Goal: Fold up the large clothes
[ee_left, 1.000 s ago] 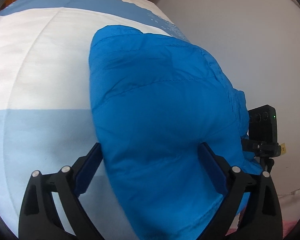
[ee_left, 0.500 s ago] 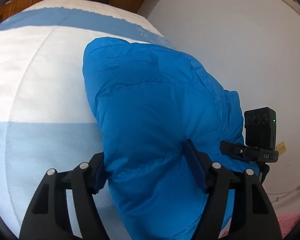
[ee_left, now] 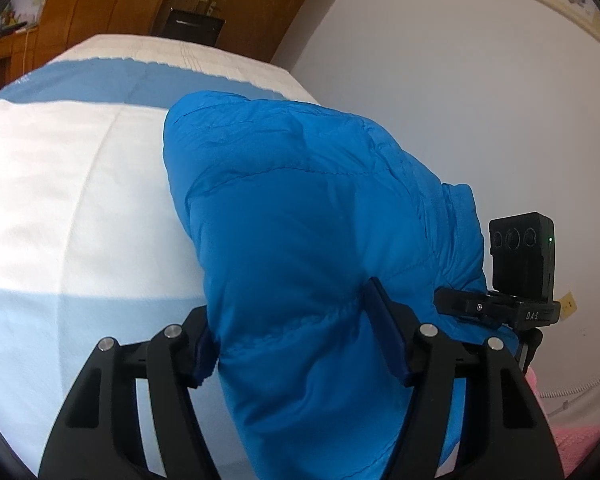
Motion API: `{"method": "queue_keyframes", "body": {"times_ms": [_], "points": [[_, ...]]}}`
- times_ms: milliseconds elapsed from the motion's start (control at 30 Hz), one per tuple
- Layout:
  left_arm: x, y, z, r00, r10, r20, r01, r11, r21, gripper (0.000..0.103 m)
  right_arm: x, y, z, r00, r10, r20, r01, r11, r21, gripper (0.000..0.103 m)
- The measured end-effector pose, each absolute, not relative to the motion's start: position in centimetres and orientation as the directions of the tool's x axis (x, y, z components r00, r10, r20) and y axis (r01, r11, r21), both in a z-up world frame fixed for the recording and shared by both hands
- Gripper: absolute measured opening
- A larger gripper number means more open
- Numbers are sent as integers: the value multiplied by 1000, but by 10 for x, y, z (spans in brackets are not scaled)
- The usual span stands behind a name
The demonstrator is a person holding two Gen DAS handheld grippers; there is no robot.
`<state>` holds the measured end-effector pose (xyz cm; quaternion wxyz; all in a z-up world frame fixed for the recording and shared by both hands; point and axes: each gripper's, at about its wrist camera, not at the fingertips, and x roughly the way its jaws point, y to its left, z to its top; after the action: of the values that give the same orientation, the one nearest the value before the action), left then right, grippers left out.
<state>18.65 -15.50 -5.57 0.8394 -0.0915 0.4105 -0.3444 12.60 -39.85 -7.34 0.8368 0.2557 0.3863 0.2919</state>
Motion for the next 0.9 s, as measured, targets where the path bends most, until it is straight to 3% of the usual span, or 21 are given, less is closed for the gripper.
{"method": "queue_keyframes", "body": {"times_ms": [467,700,900], "points": [[276,-109,-50,539,-574,-616,397,818,-416,65,272,-348,-69,424,744,-516,-389,664,638,60],[315,-78,-75,523,-536,-663,331,844,-422,65,330,-335,-122,365,769,-524,-328,633,701,60],[321,-76,-92,512,-534,-673,327,846,-422,72,328,-336,-138,369,761,-533,-296,640,709,67]]}}
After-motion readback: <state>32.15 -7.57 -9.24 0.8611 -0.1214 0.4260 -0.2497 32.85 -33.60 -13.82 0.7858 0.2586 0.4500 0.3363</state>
